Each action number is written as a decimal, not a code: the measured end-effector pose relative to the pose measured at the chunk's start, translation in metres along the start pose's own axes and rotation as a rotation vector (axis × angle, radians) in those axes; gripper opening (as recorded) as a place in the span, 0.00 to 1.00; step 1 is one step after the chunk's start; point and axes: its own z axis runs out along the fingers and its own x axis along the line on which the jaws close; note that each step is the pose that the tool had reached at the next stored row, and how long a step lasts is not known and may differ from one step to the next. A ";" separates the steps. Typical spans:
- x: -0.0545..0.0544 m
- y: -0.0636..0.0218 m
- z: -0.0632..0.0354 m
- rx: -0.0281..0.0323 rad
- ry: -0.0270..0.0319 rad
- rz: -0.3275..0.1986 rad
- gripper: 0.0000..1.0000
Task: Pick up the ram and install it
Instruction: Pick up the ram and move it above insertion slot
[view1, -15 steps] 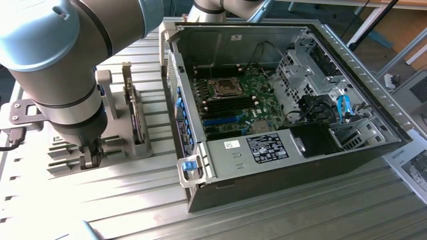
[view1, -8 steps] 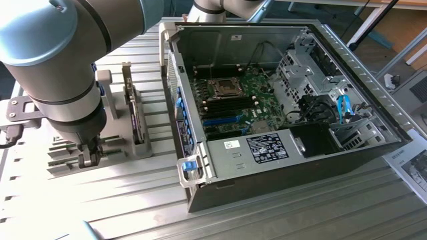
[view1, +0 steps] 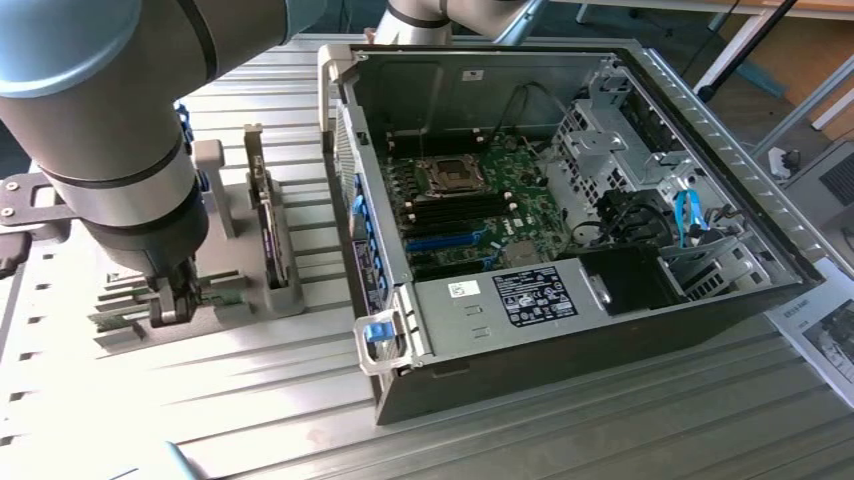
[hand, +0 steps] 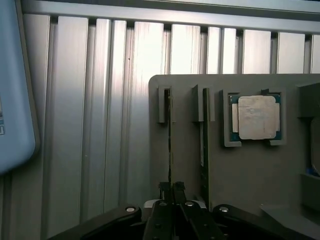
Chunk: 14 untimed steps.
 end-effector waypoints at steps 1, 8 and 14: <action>0.000 0.0001 -0.0019 -0.0001 0.0000 0.000 0.12; -0.001 0.0004 -0.0185 0.0001 0.0000 0.000 0.12; -0.002 0.0006 -0.0330 -0.0001 0.0001 0.000 0.12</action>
